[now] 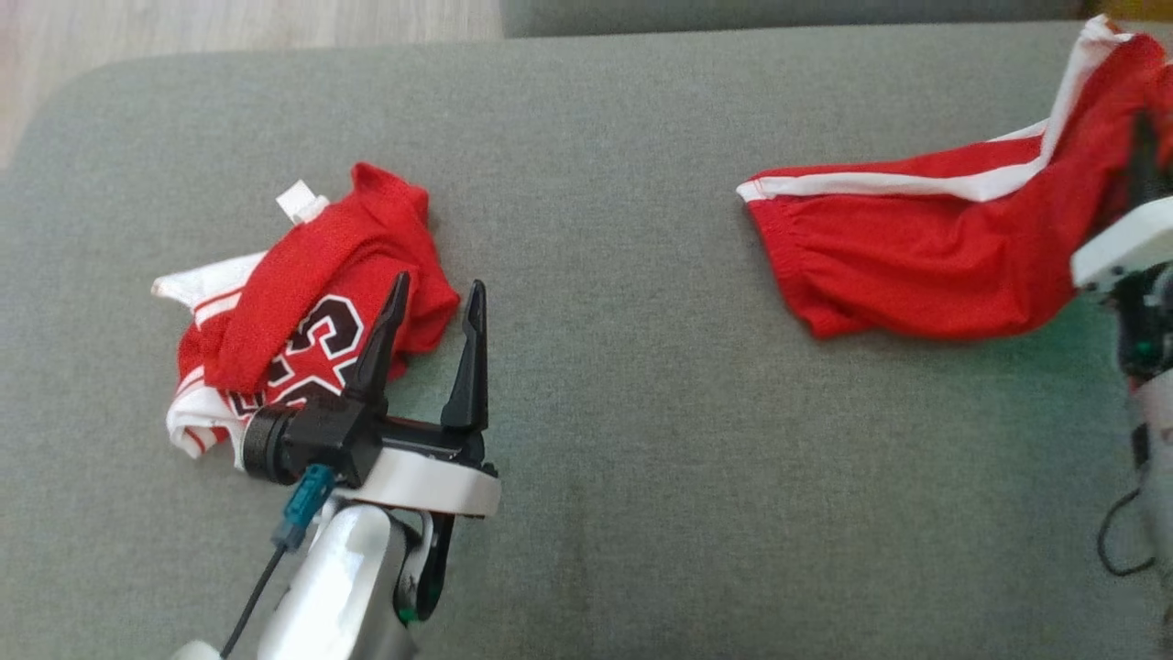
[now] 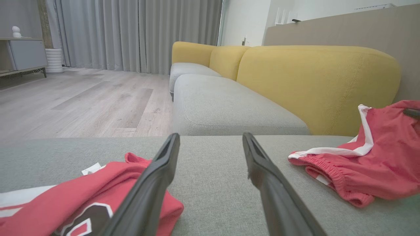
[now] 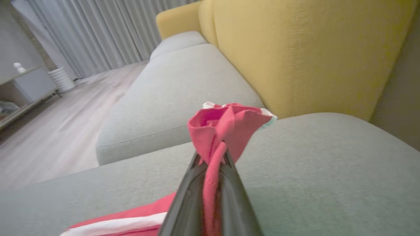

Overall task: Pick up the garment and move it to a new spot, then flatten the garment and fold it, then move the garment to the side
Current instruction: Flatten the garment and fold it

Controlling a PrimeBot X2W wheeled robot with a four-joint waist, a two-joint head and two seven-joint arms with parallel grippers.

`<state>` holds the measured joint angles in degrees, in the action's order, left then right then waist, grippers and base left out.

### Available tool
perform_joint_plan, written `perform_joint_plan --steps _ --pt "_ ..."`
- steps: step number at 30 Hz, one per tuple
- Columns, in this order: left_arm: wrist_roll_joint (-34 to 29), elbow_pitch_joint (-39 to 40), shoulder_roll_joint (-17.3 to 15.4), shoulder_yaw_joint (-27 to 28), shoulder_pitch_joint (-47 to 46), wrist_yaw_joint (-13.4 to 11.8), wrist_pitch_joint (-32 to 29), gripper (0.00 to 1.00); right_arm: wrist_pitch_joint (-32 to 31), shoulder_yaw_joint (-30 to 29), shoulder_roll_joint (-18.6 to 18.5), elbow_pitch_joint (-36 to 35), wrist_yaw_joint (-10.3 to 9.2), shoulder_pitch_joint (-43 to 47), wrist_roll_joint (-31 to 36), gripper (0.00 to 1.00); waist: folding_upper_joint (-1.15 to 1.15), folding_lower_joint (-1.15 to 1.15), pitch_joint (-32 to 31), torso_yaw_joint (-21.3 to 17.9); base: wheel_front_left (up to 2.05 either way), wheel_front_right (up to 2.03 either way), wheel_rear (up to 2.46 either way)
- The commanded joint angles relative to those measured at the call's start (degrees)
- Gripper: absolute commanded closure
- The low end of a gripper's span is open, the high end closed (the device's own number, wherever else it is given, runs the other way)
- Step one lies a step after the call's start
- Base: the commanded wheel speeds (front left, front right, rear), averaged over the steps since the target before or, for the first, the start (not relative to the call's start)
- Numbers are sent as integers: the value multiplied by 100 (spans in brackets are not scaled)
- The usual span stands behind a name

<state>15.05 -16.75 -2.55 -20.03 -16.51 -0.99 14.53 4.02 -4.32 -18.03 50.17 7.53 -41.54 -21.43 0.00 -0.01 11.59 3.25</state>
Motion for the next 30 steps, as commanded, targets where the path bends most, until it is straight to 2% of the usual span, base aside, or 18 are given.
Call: perform_joint_plan --steps 1,14,15,19,25,26,27,30 --pt "-60 153 -33 226 -75 24 47 0 81 311 36 -368 -4 49 -191 100 0 1 -102 25 0 0 0" --pt "-45 118 -33 132 44 35 47 0 161 2534 82 -1537 -4 551 -1364 100 0 1 -332 242 0 0 0" --pt "-36 104 -33 109 56 30 47 0 125 2898 35 -1560 -4 607 -1434 100 0 1 -351 291 0 0 0" --pt "-24 93 -32 92 80 13 47 0 16 3546 -78 -1454 -4 686 -1559 100 0 1 -386 362 0 0 0" --pt "-28 90 -32 107 114 -8 47 0 -189 4240 -261 -1213 -4 732 -1673 100 0 1 -409 368 0 0 0" --pt "-30 92 -32 116 120 -15 47 0 -185 4372 -295 -1197 -4 719 -1682 61 0 1 -409 352 0 0 0" --pt "-33 93 -33 126 127 -20 47 0 -198 4475 -302 -1184 -4 718 -1746 0 0 1 -410 330 0 0 0" --pt "-35 101 -38 167 147 -35 47 0 -161 4738 -342 -1278 -4 673 -1964 0 0 1 -419 226 0 0 0"
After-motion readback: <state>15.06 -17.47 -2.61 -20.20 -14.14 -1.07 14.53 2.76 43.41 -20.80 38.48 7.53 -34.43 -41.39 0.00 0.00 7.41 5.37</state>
